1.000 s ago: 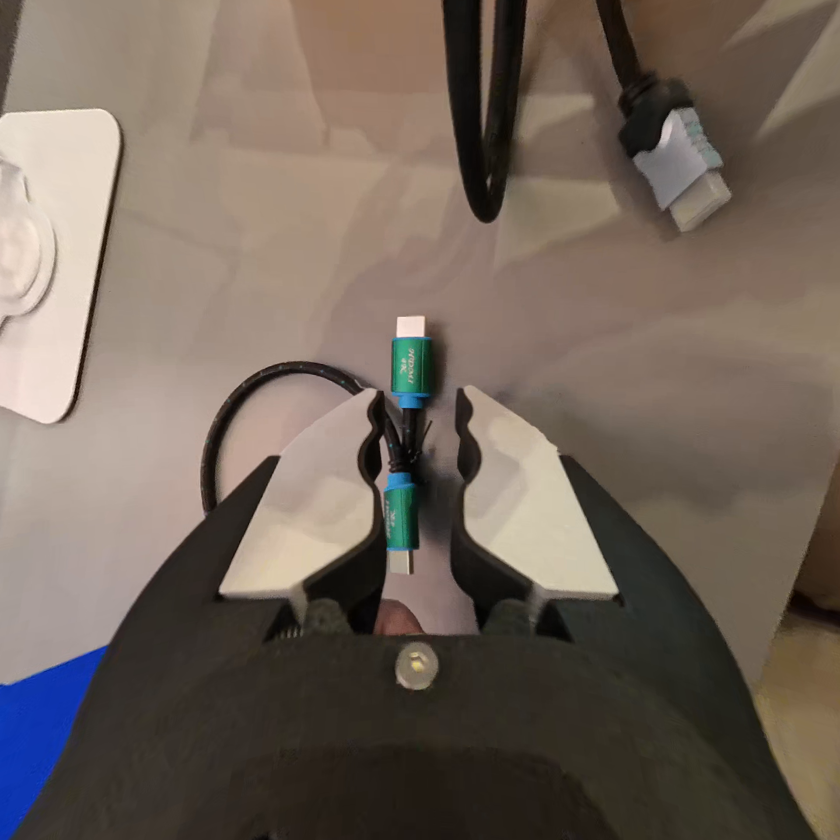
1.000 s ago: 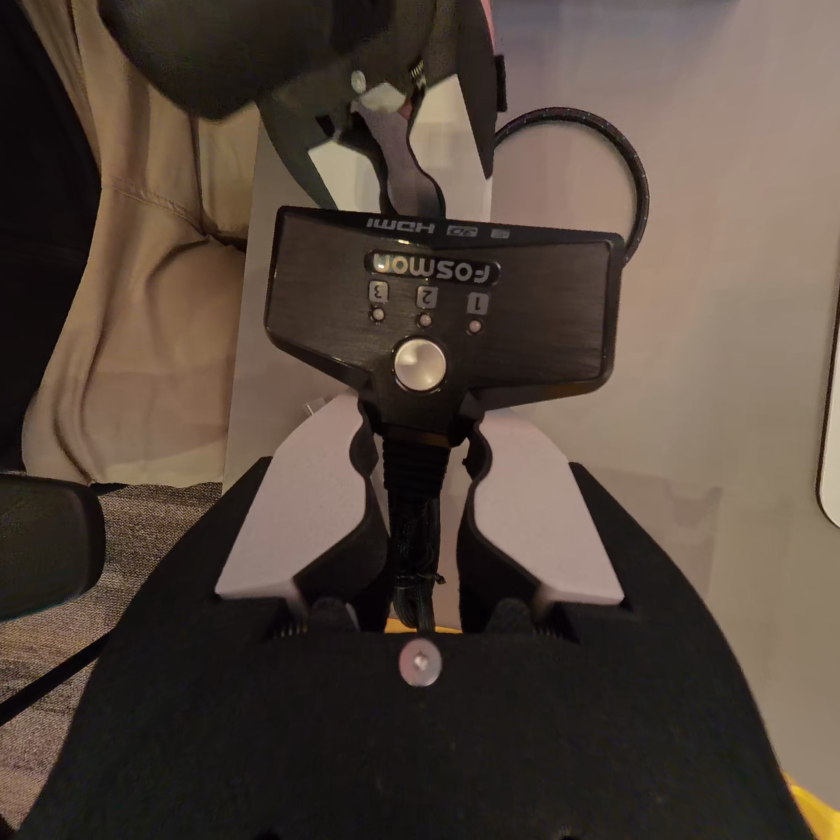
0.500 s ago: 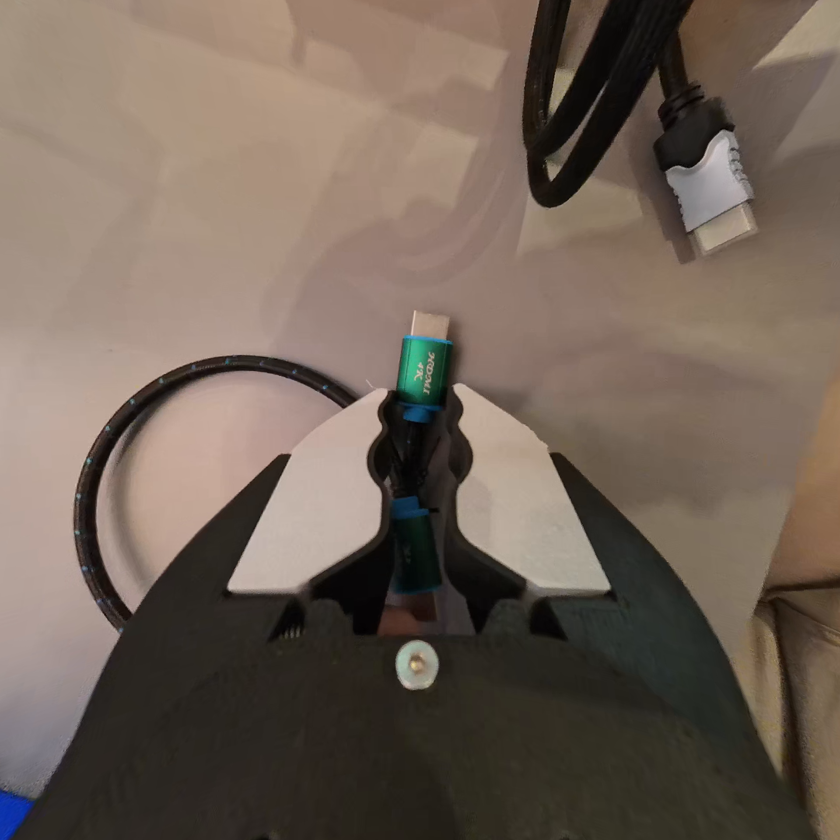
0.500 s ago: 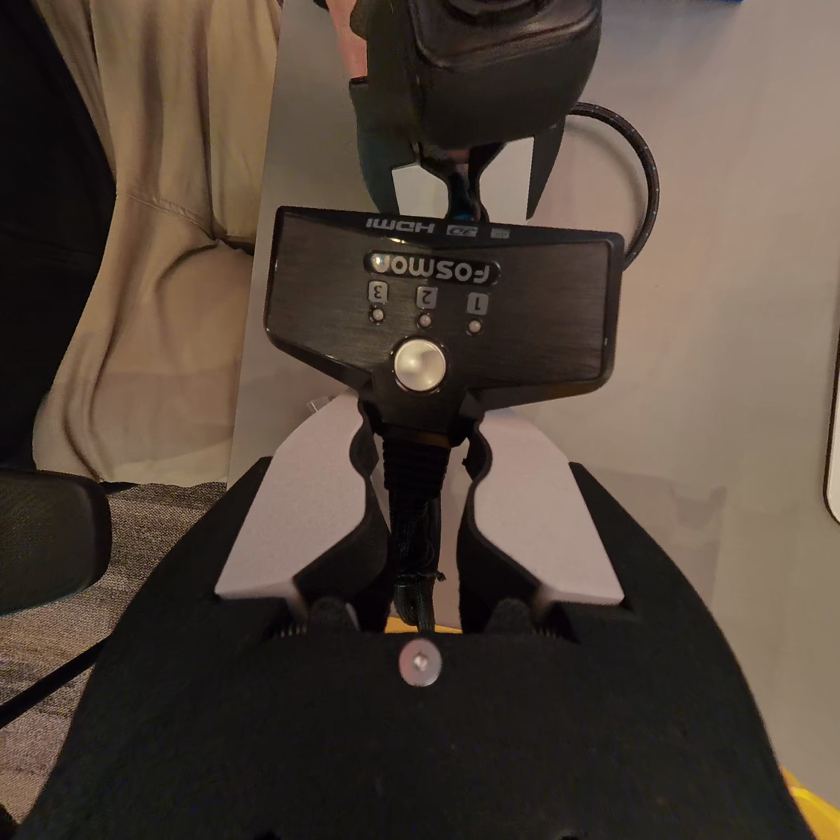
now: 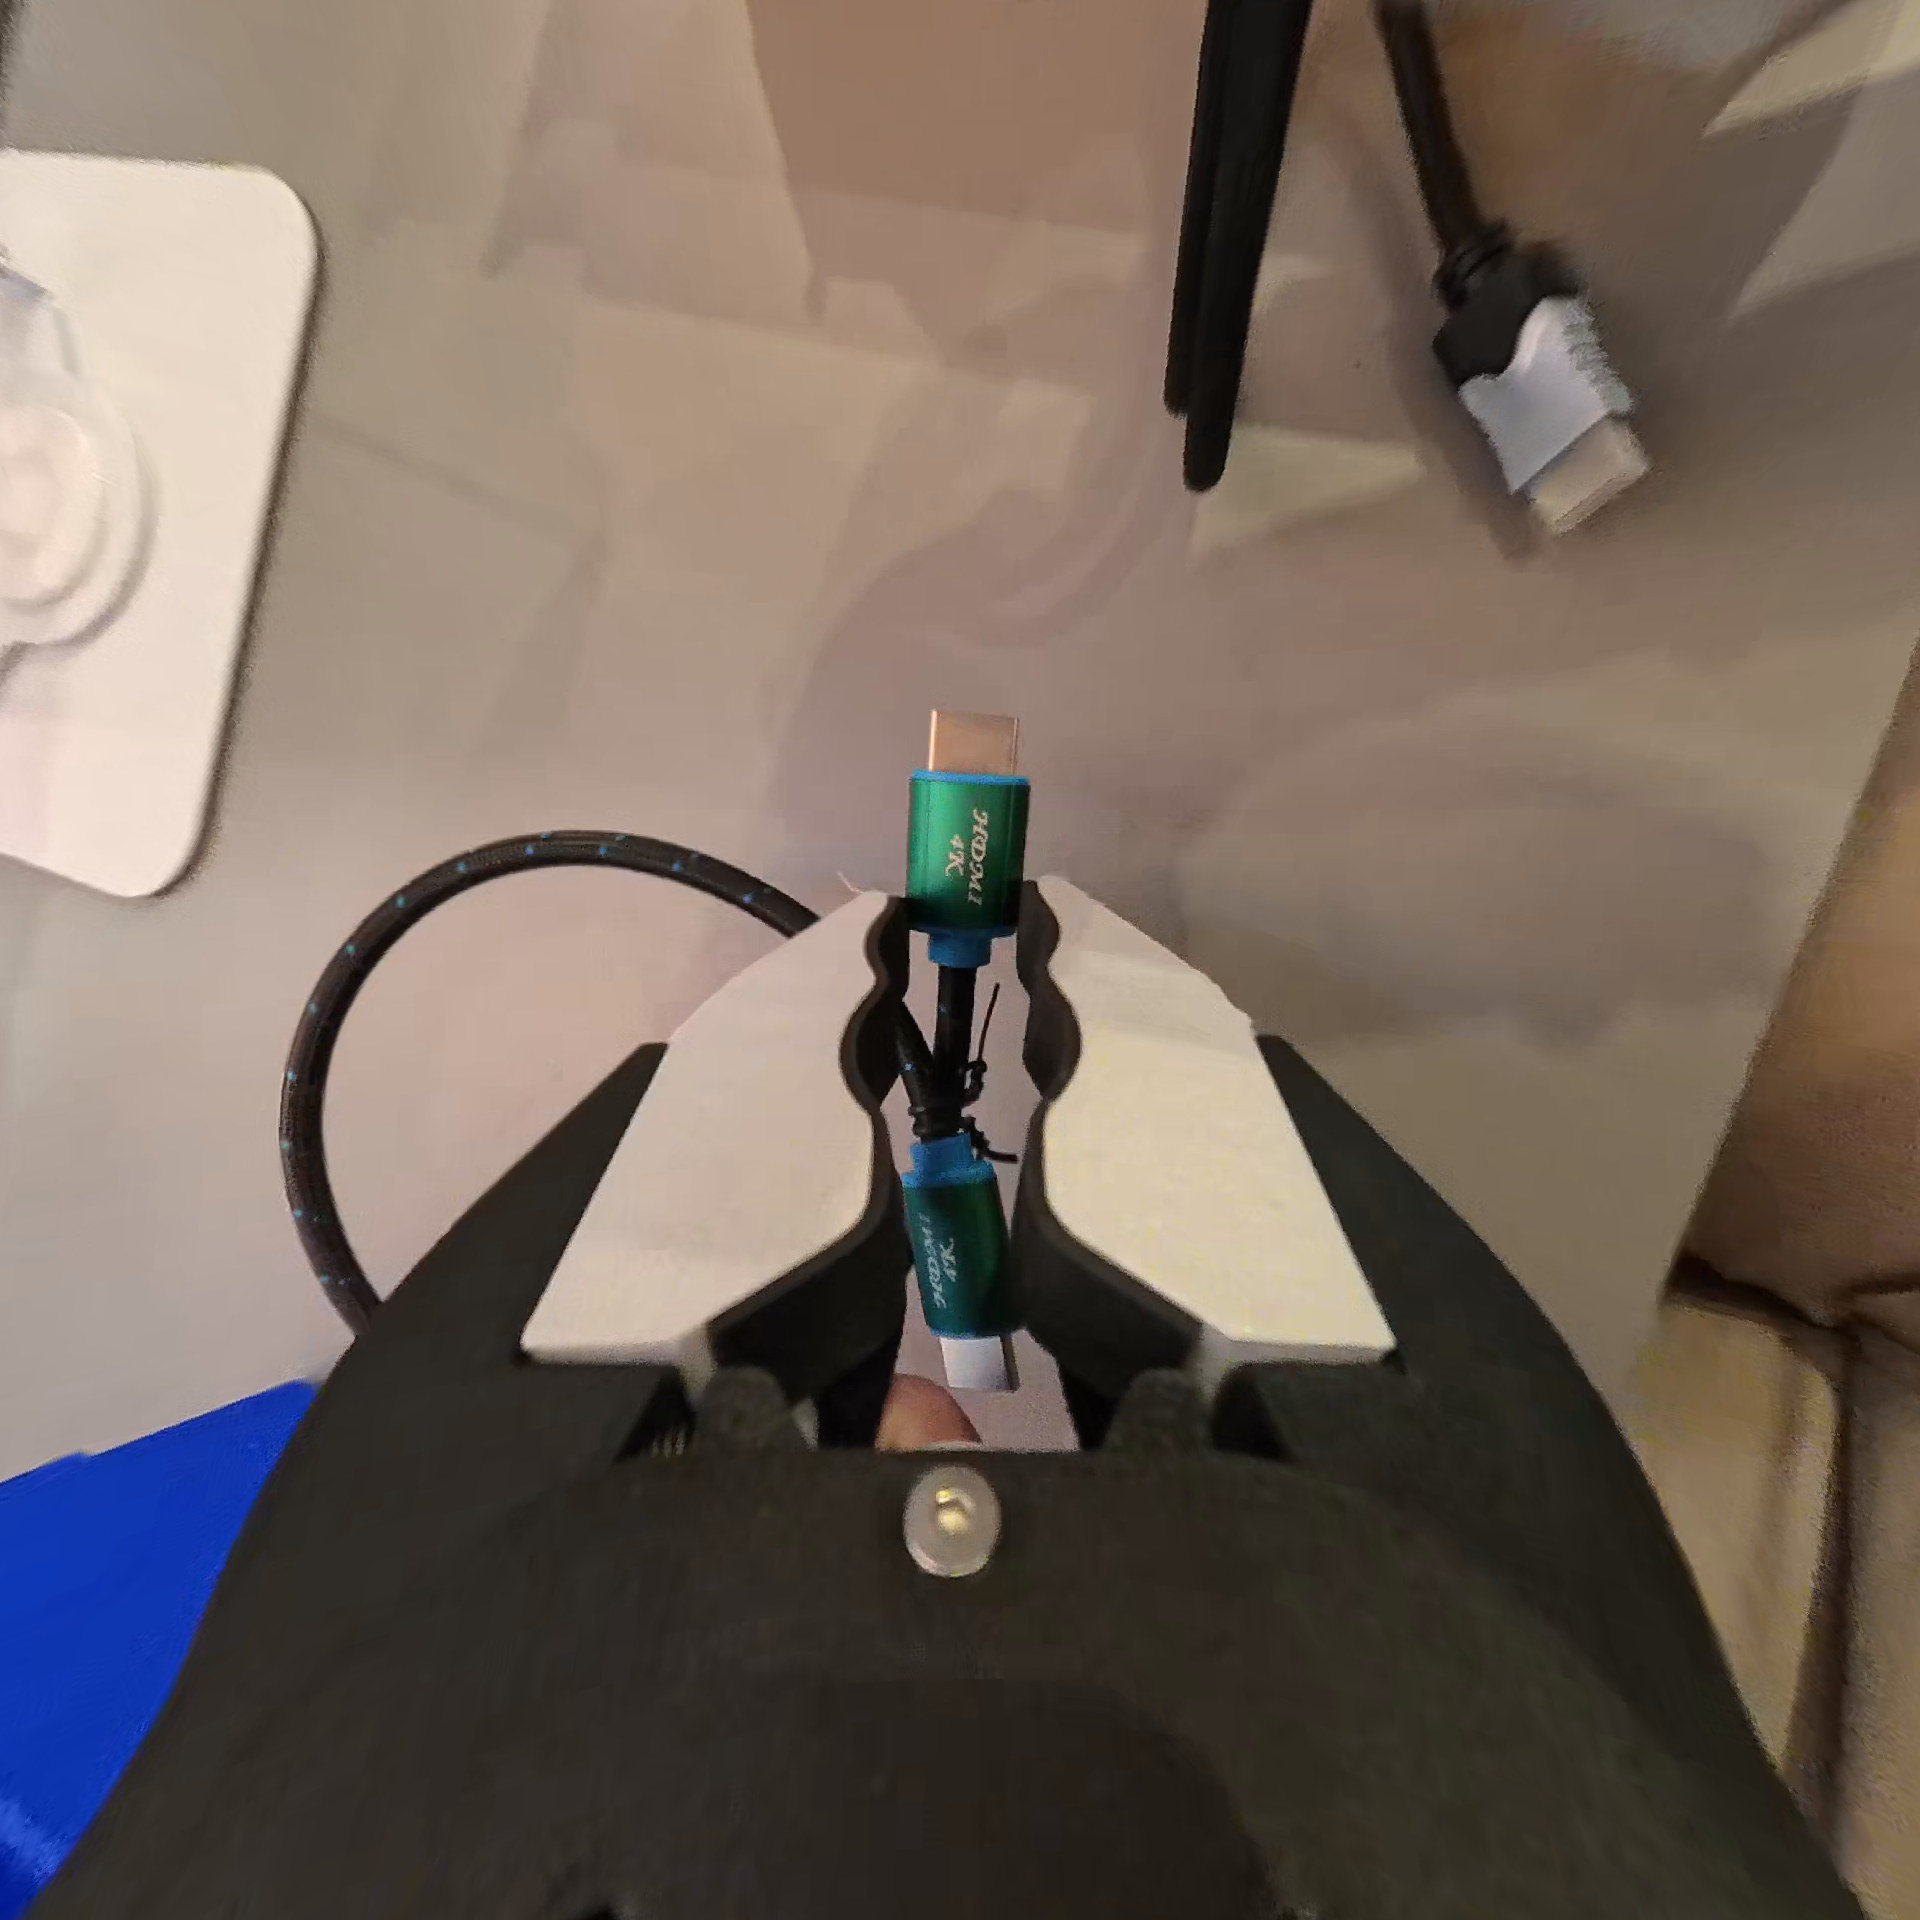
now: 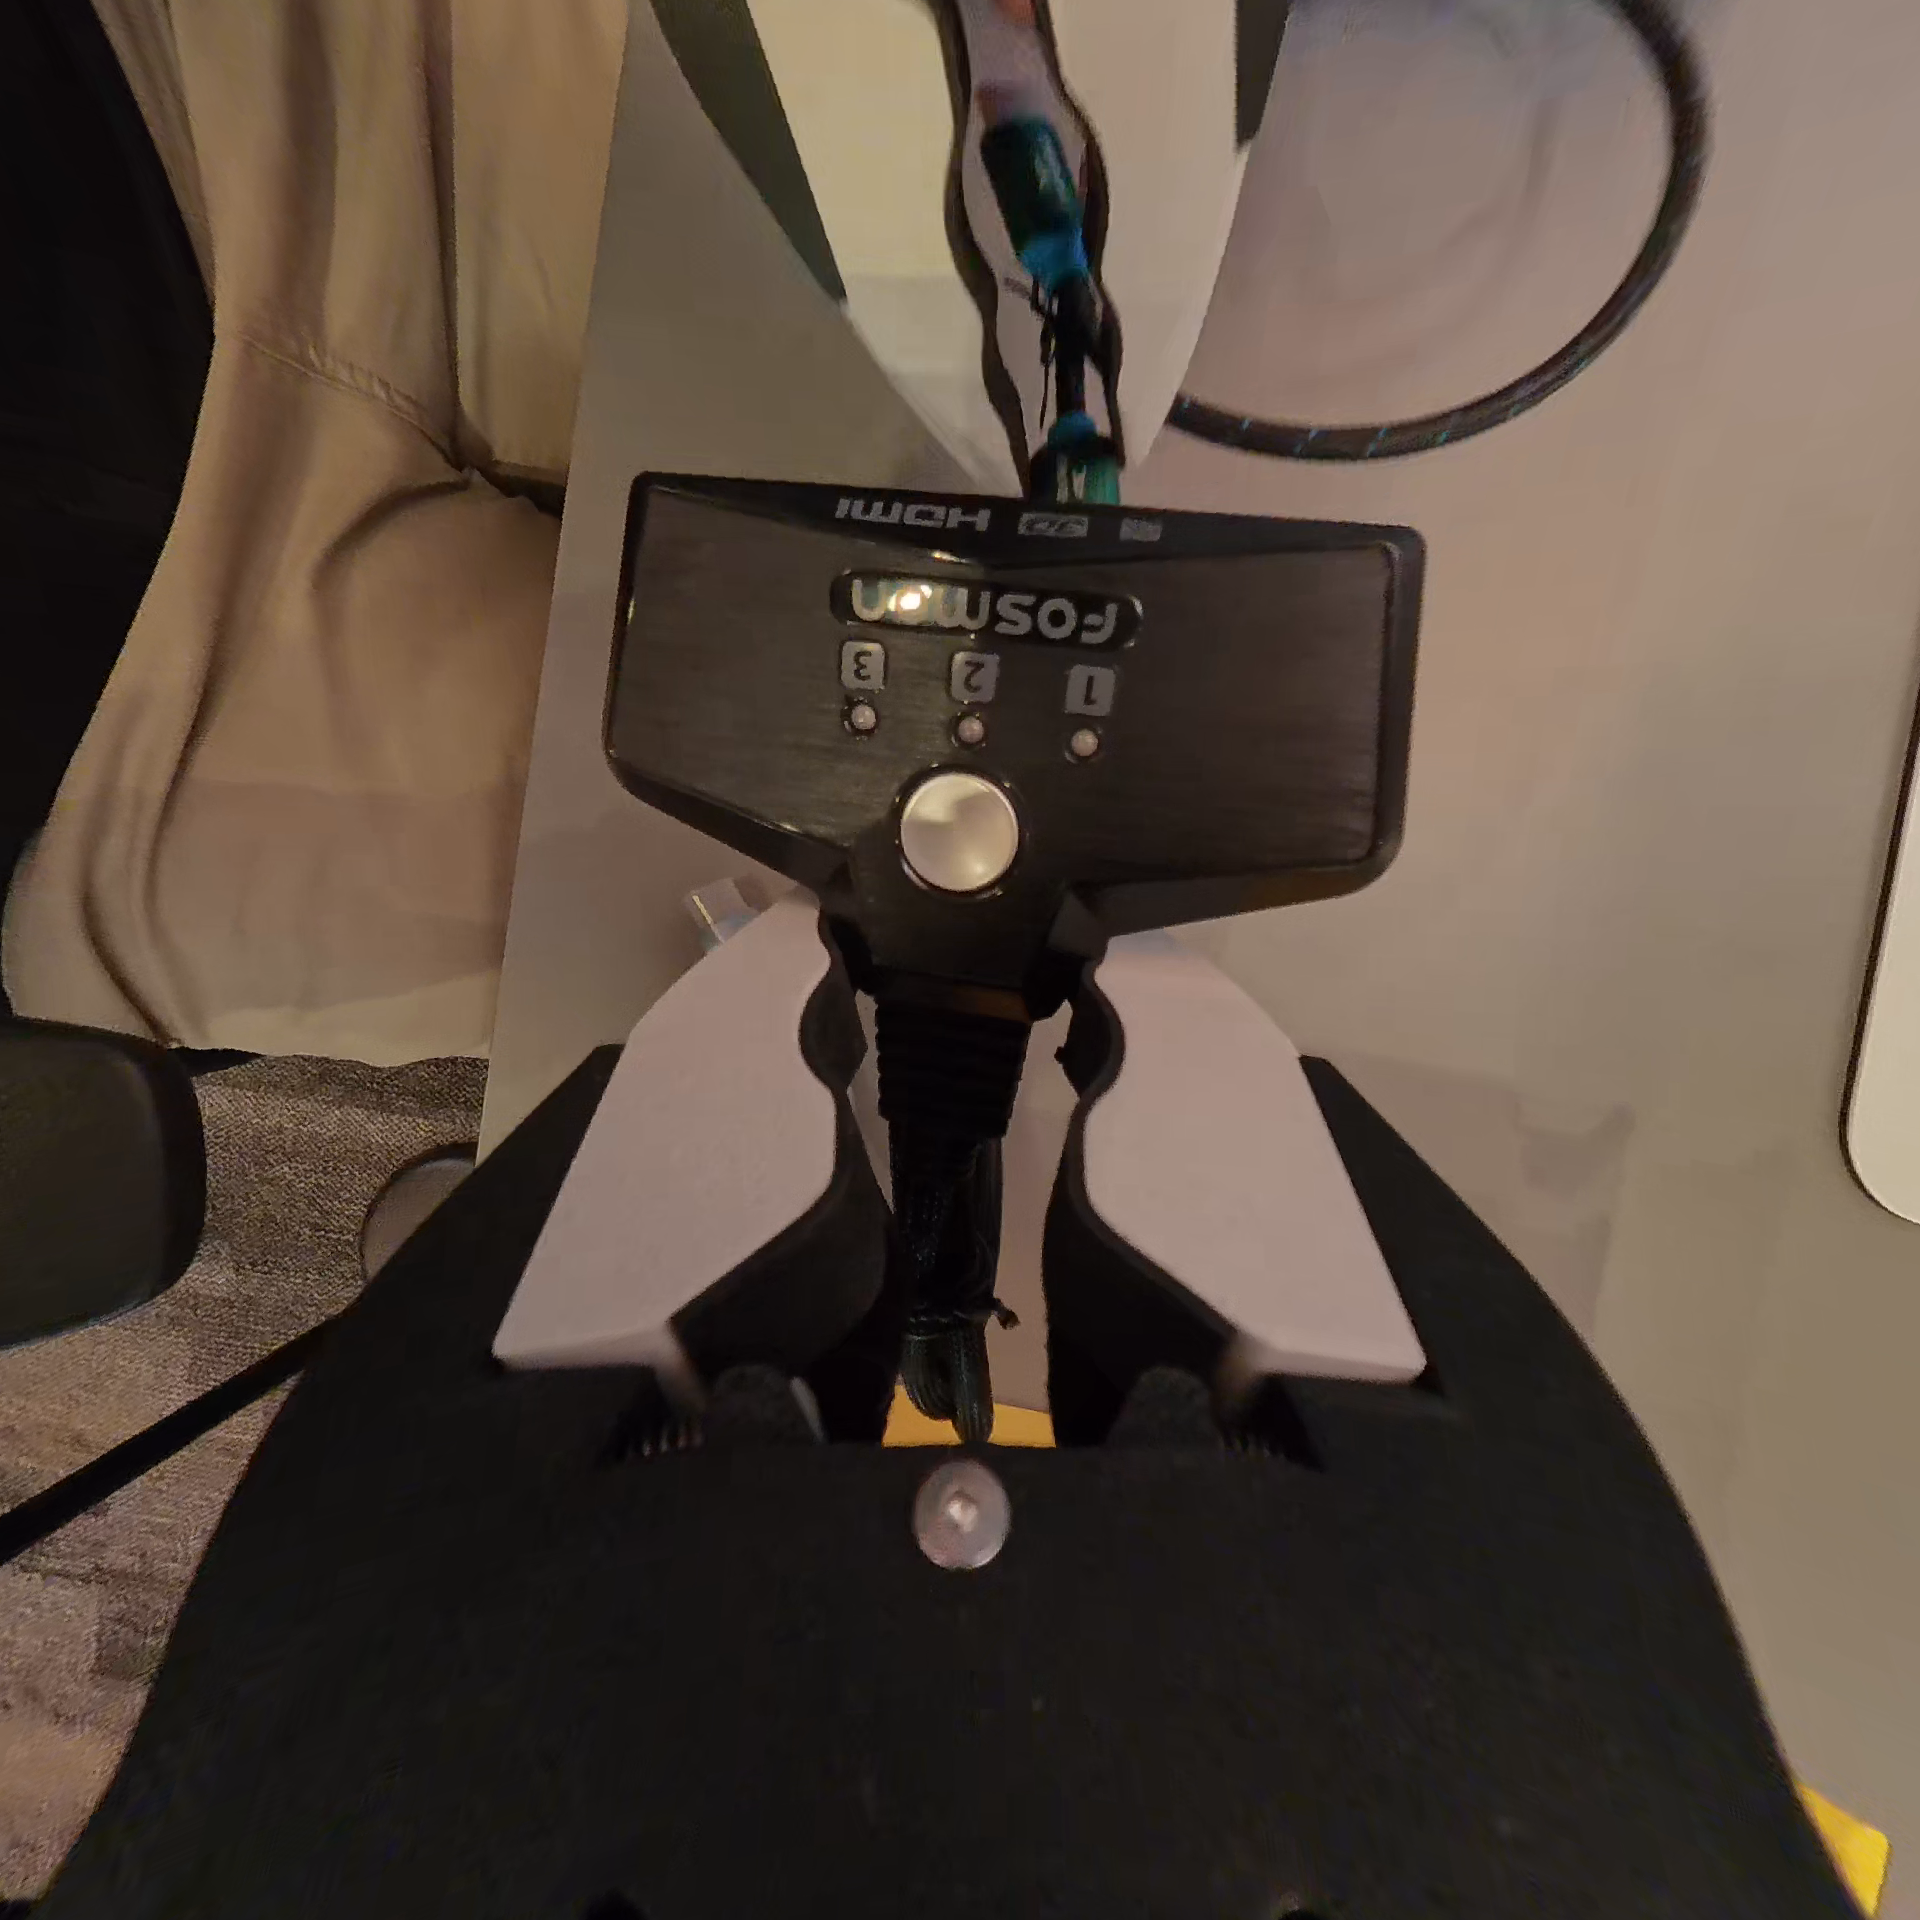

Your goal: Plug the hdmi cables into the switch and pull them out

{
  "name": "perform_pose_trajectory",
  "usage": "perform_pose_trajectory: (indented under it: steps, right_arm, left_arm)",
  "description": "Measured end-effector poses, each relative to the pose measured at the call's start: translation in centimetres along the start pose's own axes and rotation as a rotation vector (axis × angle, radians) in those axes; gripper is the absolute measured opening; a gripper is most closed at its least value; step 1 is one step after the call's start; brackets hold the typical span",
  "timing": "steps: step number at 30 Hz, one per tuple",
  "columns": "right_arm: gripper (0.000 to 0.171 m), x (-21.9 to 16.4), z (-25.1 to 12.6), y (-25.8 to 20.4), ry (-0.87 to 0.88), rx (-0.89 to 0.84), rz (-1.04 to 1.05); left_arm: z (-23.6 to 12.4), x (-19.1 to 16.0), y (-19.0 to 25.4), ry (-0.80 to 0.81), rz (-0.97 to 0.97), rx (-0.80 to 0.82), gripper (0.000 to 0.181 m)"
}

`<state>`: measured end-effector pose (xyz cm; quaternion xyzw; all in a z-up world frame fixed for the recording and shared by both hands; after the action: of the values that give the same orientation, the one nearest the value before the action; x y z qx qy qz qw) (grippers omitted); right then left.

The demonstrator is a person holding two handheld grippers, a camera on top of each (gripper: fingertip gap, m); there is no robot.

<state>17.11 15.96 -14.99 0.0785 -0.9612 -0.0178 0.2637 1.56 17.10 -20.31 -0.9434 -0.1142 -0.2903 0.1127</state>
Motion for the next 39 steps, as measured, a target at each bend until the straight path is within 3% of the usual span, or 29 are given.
perform_pose_trajectory:
  steps: [1, 6, 15, 39]
  right_arm:
    - [0.036, 0.0, 0.1, 0.0, -0.006, 0.004, -0.003]
    - [0.036, 0.4, 0.5, 0.1, -0.059, 0.023, -0.006]
    - [0.036, 1.4, 1.6, 0.1, -0.128, 0.058, -0.021]
    - [0.035, 1.6, 2.3, 0.2, -0.242, 0.007, -0.070]
  left_arm:
    - [-0.9, 0.4, 0.0, 0.008, 0.015, 0.004, 0.020]
    - [-3.9, 1.9, 0.3, -0.004, 0.104, 0.056, 0.020]
    - [-5.7, 3.8, 0.6, -0.018, 0.201, 0.131, 0.020]
    - [-5.3, 3.8, 1.1, -0.178, 0.191, 0.038, 0.019]
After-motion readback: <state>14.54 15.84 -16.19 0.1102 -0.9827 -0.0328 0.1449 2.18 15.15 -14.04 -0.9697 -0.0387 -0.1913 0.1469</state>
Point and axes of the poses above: each gripper's, where its closed fingertips meet, z out along the fingers, x out of its top, y = z × x across the jaws, the point moved 6 cm from there along -z, back along the fingers, and after that the axes turned 10 degrees about -z, right-handed, at the moved point
